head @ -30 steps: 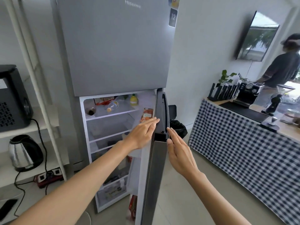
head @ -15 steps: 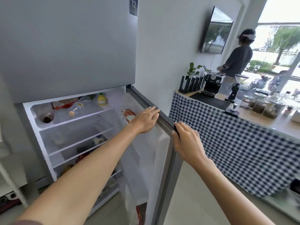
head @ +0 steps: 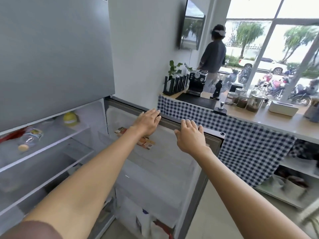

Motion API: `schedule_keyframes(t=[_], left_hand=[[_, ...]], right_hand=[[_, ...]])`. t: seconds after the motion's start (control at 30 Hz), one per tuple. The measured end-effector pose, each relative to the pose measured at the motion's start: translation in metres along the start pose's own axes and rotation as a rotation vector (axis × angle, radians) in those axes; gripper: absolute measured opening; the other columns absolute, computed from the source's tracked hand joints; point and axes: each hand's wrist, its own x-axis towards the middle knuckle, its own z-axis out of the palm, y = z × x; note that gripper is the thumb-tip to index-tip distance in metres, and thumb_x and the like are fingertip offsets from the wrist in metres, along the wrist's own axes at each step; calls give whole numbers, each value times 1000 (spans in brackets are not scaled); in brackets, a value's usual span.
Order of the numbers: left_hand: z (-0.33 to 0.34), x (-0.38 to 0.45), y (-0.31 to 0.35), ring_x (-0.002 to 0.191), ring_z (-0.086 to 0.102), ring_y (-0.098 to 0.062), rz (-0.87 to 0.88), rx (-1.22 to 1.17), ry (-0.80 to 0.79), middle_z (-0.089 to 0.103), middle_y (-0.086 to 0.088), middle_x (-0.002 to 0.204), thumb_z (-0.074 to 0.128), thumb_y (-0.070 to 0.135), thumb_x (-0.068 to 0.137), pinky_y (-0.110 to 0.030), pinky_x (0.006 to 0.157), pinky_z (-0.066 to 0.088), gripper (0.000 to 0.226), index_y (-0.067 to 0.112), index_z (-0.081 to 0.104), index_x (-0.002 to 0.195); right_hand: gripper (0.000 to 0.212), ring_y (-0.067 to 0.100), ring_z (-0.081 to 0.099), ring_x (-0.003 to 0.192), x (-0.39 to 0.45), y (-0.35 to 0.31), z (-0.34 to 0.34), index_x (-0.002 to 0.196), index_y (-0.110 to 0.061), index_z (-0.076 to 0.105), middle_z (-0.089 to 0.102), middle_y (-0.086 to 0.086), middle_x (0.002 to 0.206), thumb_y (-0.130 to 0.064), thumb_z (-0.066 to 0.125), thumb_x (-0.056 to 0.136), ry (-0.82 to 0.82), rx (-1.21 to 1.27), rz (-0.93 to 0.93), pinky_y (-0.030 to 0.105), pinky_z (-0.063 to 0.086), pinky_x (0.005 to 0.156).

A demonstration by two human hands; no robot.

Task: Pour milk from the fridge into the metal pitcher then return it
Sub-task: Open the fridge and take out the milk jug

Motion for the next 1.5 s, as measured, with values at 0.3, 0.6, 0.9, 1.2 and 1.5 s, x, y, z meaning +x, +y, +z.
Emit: schedule_keyframes(t=[0.3,0.6,0.9,1.2,1.5], left_hand=[[8,56,-23,147,13,-16,12,58,-31,20,-3,158,18,38,103,-42,118,8,52,15,22,150],[12,80,-22,147,10,-18,22,71,-60,16,-5,159,17,37,103,-42,119,9,54,14,17,151],[8,82,-18,148,5,-20,11,94,-114,9,-5,160,17,39,103,-40,120,8,56,12,10,152],[-4,43,-16,147,10,-22,-6,75,-139,12,-7,160,22,40,102,-40,120,12,57,12,16,151],[13,-47,-9,147,13,-21,-42,151,-216,14,-6,159,23,41,102,-39,119,15,57,11,17,151]], right_hand=[[63,25,3,149,58,26,11,153,-5,10,11,10,162,-39,27,103,-34,-13,94,44,3,120],[65,22,-3,150,92,45,13,154,-9,4,3,8,163,-35,32,102,-82,17,123,41,-1,119],[70,20,-7,149,95,49,9,154,-11,-1,-6,5,163,-36,36,101,-142,25,156,46,2,120],[71,24,3,149,56,45,-6,154,-13,9,5,8,163,-38,45,98,-125,24,161,48,15,117],[68,25,6,149,-39,36,19,153,-12,13,9,9,162,-39,43,99,-234,31,222,50,15,117]])
